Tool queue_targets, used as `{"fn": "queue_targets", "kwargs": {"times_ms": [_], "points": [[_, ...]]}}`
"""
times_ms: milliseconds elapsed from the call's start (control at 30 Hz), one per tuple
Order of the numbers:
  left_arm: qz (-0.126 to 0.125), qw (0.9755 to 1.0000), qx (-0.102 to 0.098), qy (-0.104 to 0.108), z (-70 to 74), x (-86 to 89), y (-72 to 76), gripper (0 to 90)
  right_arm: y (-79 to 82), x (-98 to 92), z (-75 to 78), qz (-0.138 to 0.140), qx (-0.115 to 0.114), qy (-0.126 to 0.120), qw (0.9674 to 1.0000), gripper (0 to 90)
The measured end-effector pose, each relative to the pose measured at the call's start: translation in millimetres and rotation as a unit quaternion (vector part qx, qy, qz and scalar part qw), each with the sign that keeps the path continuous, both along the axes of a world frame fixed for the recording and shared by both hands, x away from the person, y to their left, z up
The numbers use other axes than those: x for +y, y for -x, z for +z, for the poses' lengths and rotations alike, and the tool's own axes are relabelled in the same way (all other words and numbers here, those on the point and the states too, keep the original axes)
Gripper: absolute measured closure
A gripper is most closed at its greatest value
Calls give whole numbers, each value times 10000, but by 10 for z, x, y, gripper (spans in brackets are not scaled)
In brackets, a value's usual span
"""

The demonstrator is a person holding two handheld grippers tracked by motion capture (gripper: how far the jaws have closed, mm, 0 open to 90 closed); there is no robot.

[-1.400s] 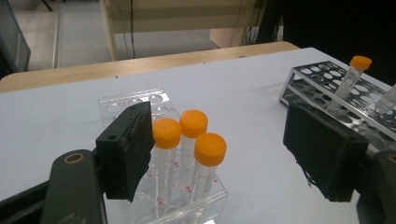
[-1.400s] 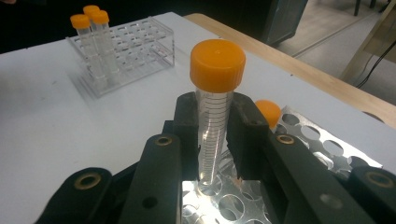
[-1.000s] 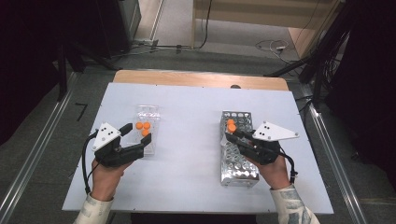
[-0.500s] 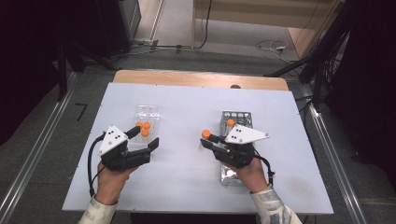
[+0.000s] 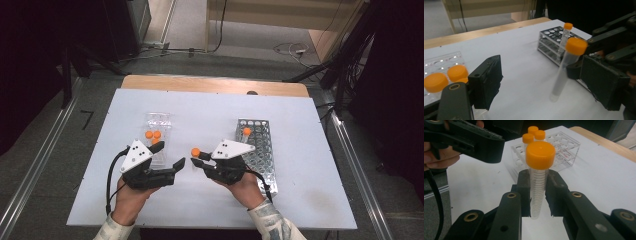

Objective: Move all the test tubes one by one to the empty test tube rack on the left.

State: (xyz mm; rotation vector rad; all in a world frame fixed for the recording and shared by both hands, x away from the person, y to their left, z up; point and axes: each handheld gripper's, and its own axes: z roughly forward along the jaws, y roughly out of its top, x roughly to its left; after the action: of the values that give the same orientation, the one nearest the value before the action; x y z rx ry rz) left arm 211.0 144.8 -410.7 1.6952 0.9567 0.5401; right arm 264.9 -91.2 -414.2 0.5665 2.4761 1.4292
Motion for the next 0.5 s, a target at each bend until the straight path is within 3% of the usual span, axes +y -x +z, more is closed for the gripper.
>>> {"fn": "queue_targets", "kwargs": {"times_ms": [167,333,500], "points": [[-125,9999,-17,-10,-2,-71,35,229,15,144,-73,94,-13,128,9999,725],[-270,9996,-33,86,-25,-81,46,392,37,282,-129,242,67,136,9996,725],[-215,9997,-14,66,-51,-65,40,553,53,355,-132,313,91,136,9994,725]]}}
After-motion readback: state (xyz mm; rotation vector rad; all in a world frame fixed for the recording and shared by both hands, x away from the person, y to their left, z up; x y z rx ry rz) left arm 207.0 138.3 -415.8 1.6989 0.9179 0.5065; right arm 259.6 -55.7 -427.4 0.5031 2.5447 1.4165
